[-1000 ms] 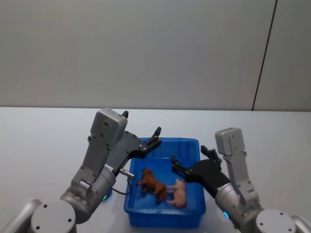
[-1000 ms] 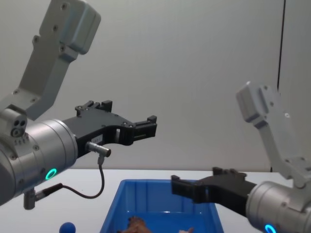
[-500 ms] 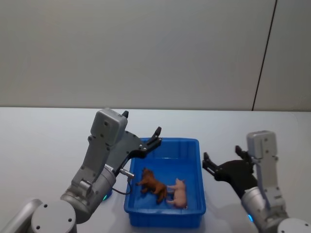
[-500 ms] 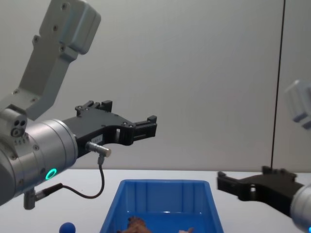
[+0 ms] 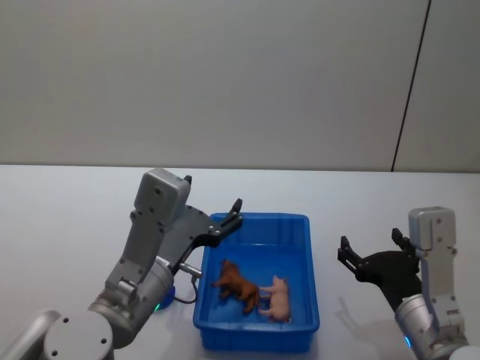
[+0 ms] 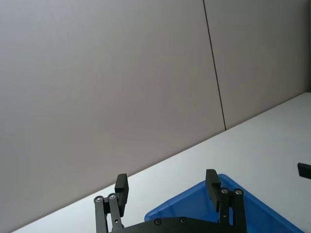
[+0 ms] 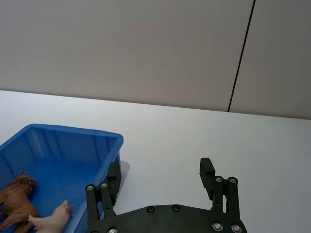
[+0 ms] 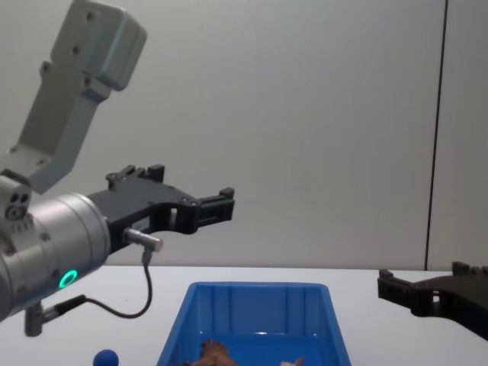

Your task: Pick up the two dolls from the table and place them into the box.

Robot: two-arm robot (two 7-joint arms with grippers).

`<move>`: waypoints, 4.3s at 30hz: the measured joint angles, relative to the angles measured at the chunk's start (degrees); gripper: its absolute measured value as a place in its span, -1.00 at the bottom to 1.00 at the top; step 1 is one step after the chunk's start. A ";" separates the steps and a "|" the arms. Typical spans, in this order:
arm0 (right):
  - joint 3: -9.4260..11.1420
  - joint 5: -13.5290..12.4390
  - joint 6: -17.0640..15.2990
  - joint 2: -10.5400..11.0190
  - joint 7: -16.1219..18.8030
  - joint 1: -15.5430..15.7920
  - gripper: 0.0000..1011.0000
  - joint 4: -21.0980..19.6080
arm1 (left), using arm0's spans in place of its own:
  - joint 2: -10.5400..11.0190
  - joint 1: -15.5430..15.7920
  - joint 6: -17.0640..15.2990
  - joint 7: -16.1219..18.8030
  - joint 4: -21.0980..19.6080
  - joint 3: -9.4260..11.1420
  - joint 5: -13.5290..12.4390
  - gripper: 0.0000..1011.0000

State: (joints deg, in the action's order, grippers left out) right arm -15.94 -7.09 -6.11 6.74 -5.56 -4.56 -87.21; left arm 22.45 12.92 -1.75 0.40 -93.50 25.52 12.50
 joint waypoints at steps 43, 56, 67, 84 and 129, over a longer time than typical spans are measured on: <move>0.58 -0.23 -0.08 0.75 -1.64 1.01 0.98 -1.25 | 3.30 0.80 -12.67 -6.55 11.04 -5.51 12.75 0.98; 0.57 -0.23 -0.08 0.76 -1.68 1.04 0.98 -1.25 | 2.40 2.58 -15.66 -10.06 14.09 -5.57 13.18 0.98; 0.57 -0.23 -0.08 0.75 -1.68 1.04 0.98 -1.25 | 1.31 3.47 -17.58 -10.97 15.76 -5.09 13.52 0.98; 0.57 -0.22 -0.08 0.75 -1.67 1.03 0.98 -1.25 | 1.49 2.51 -19.89 -8.77 14.88 -5.09 13.90 0.98; 0.57 -0.23 -0.09 0.75 -1.67 1.03 0.98 -1.24 | 0.50 5.57 -24.48 -10.09 18.03 -4.87 5.54 -0.71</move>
State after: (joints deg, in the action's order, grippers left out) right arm -15.37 -7.31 -6.20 7.49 -7.23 -3.53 -88.46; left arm 22.94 18.49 -26.23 -9.69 -75.47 20.65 18.04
